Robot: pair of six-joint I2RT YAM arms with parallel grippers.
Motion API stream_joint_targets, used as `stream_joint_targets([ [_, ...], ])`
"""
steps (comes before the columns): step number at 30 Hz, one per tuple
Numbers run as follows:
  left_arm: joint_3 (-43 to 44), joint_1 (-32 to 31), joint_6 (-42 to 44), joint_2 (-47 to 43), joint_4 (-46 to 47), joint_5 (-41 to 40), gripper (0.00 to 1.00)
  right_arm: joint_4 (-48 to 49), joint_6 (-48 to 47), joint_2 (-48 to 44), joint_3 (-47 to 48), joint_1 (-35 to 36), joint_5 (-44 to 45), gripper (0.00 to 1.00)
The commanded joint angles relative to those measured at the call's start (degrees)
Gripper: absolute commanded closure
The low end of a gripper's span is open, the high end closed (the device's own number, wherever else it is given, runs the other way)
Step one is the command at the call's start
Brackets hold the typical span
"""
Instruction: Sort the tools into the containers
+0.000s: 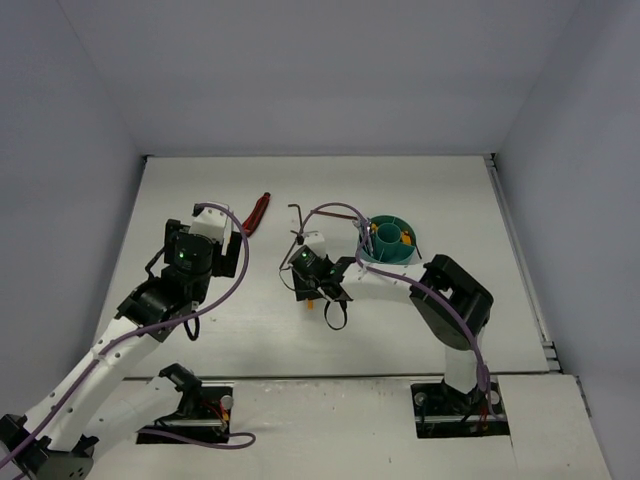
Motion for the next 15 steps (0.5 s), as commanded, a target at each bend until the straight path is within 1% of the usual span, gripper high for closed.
stream_joint_targets([
  [1, 2.7, 0.44, -0.45, -0.35, 1.62, -0.16, 0.14, 0.43, 2.43, 0.39, 0.94, 0.59, -0.27, 0.58],
  [4, 2.79, 0.5, -0.45, -0.22, 1.7, -0.08, 0.14, 0.34, 2.62, 0.18, -0.09, 1.12, 0.06, 0.6],
  [8, 2.79, 0.59, -0.53, -0.22, 1.63, 0.37, 0.14, 0.08, 2.54, 0.79, -1.23, 1.14, 0.49, 0.74],
  [10, 2.7, 0.59, -0.45, -0.08, 1.66, 0.46, 0.14, -0.01, 2.25, 1.11, -0.86, 1.23, 0.39, 0.84],
  [14, 2.79, 0.59, -0.36, 0.18, 1.54, 0.46, 0.14, -0.07, 1.32, 1.35, -0.33, 1.28, -0.03, 0.98],
  [15, 2.76, 0.59, -0.36, 0.19, 1.56, 0.46, 0.14, -0.08, 1.02, 1.27, -0.2, 1.29, -0.03, 1.0],
])
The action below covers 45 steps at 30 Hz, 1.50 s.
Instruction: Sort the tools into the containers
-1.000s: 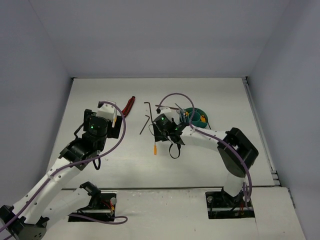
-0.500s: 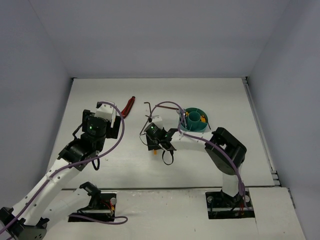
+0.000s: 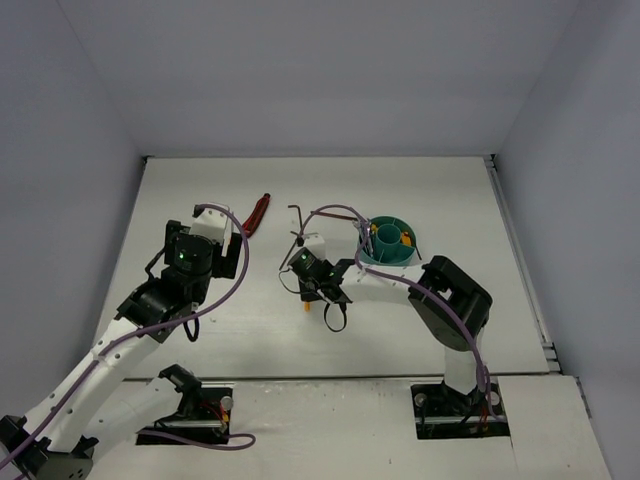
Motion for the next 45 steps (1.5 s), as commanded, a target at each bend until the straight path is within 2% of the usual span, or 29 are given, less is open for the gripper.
stream_joint_targets([
  [1, 2.71, 0.52, -0.36, 0.13, 1.75, 0.02, 0.14, -1.1, -0.77, 0.81, 0.38, 0.57, 0.33, 1.0],
  [5, 2.7, 0.52, -0.42, 0.38, 1.8, 0.23, 0.14, -1.03, -4.12, -1.25, 1.36, 0.79, 1.48, 1.0],
  [11, 2.61, 0.61, -0.36, 0.38, 1.94, 0.2, 0.14, 0.53, -13.65, -10.01, 4.32, 0.82, 5.69, 1.0],
  [17, 2.51, 0.69, -0.35, -0.26, 2.04, -0.36, 0.14, 7.88, -33.31, -20.81, 3.28, -0.84, 10.21, 1.0],
  [20, 2.38, 0.69, -0.16, -0.6, 2.12, -0.65, 0.14, 13.9, -42.41, -25.9, -1.98, -6.05, 4.17, 1.0],
  [24, 2.12, 0.72, -0.04, -0.9, 2.4, -1.0, 0.14, 22.68, -50.3, -31.38, -8.05, -18.21, -7.57, 1.0],
  [27, 2.0, 0.81, -0.04, -0.99, 2.41, -1.03, 0.14, 25.45, -55.69, -31.1, -9.57, -24.59, -13.6, 1.0],
  [31, 2.0, 0.87, 0.08, -1.02, 2.47, -0.94, 0.14, 26.52, -56.46, -28.11, -8.73, -31.18, -23.22, 1.0],
  [36, 2.17, 1.13, 0.4, -0.47, 2.14, -1.06, 0.14, 28.28, -57.45, -23.56, -8.46, -35.11, -25.38, 1.0],
  [45, 2.11, 1.45, 0.61, -0.2, 2.41, -0.94, 0.14, 30.34, -56.2, -17.21, -7.61, -38.11, -28.95, 1.0],
])
